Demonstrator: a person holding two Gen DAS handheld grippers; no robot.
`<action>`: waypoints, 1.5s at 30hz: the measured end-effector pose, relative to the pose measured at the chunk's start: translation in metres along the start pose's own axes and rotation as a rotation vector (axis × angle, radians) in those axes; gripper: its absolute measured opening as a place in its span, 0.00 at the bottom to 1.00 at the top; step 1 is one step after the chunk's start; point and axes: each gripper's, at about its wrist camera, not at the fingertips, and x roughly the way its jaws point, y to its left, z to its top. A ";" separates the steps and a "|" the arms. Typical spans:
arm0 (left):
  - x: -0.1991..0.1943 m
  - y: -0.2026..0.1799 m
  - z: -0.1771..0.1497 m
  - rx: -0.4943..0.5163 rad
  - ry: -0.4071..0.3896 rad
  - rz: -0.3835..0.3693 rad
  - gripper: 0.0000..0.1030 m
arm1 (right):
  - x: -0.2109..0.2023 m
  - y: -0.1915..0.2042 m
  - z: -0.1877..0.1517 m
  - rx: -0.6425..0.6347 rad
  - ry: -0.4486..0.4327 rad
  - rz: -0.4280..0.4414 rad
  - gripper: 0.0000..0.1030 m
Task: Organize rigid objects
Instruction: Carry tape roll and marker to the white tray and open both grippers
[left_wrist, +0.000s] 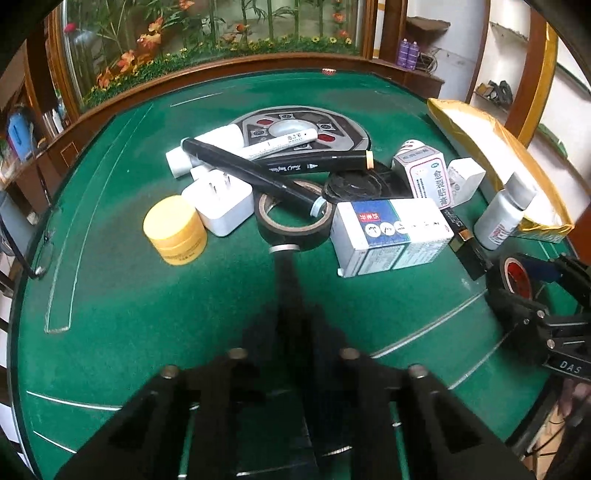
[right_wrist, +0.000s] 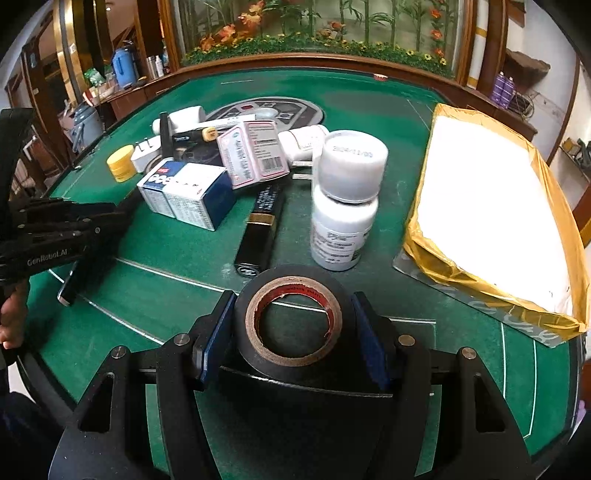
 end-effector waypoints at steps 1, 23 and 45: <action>-0.001 0.003 -0.001 -0.011 0.004 -0.019 0.13 | -0.003 0.000 -0.001 0.004 -0.012 0.001 0.61; -0.046 -0.108 0.093 0.062 -0.063 -0.406 0.13 | -0.081 -0.088 0.009 0.319 -0.312 0.122 0.61; 0.093 -0.244 0.184 0.042 0.088 -0.311 0.14 | 0.015 -0.260 0.114 0.553 -0.071 -0.156 0.61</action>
